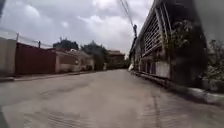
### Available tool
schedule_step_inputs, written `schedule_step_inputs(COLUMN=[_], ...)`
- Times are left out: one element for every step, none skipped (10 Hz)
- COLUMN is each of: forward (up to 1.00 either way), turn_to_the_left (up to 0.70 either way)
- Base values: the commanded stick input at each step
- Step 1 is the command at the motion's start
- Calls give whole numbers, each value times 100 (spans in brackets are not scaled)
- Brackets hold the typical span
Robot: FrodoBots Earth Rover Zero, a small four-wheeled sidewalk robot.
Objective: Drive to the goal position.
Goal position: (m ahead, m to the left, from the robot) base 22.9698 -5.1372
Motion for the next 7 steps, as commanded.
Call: schedule_step_inputs(forward=[50, 50, 50, 50, 50, 50, 50], turn_to_the_left=[1, 1, 1, 1, 1, 1, 1])
